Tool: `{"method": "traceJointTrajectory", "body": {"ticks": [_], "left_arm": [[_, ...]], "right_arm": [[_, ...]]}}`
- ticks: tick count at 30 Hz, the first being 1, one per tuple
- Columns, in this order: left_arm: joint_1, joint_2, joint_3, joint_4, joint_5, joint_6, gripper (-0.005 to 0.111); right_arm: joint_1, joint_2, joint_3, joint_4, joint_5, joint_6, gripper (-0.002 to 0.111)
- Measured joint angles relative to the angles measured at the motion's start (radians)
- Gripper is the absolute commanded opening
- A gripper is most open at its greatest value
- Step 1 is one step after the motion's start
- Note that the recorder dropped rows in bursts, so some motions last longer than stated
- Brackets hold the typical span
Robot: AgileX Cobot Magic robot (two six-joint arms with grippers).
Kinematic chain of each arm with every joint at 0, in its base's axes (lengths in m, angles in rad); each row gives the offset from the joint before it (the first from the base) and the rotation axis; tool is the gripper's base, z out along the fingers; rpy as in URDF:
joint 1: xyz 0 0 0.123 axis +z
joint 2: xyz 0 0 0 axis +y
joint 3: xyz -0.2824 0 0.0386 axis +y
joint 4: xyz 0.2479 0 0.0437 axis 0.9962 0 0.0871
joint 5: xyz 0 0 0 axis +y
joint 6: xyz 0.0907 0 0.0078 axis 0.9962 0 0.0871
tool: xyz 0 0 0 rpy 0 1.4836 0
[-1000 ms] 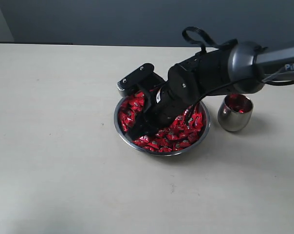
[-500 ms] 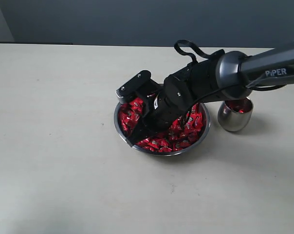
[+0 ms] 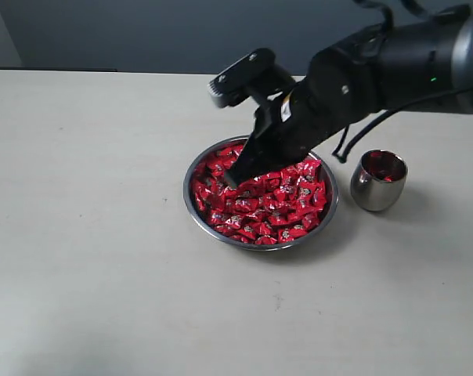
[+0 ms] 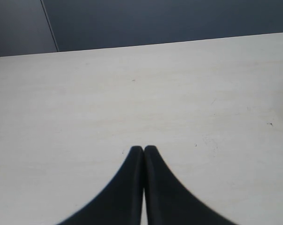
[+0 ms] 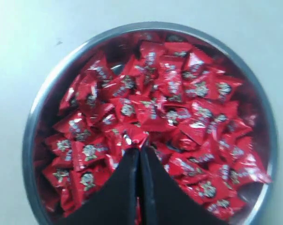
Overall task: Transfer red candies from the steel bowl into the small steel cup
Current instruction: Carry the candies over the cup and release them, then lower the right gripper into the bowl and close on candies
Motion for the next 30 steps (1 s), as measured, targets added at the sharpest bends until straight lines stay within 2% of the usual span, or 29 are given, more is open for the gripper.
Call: {"method": "traceJointTrajectory", "body": {"ticks": [7, 13, 17, 21, 23, 28, 30], "left_arm": [[0.0, 0.0, 0.0, 0.0, 0.0, 0.0, 0.0], [0.0, 0.0, 0.0, 0.0, 0.0, 0.0, 0.0], [0.0, 0.0, 0.0, 0.0, 0.0, 0.0, 0.0], [0.0, 0.0, 0.0, 0.0, 0.0, 0.0, 0.0], [0.0, 0.0, 0.0, 0.0, 0.0, 0.0, 0.0], [0.0, 0.0, 0.0, 0.0, 0.0, 0.0, 0.0], [0.0, 0.0, 0.0, 0.0, 0.0, 0.0, 0.0]], "right_arm": [[-0.208, -0.124, 0.099, -0.001, 0.002, 0.038, 0.0], [-0.37, -0.161, 0.228, 0.022, -0.101, 0.046, 0.0], [-0.422, -0.154, 0.281, 0.043, -0.196, 0.046, 0.0], [-0.431, -0.117, 0.289, 0.053, -0.235, 0.046, 0.001], [-0.431, -0.094, 0.289, 0.053, -0.245, 0.046, 0.005], [-0.431, -0.075, 0.289, 0.053, -0.258, 0.046, 0.034], [-0.431, -0.075, 0.289, 0.053, -0.259, 0.046, 0.039]]}}
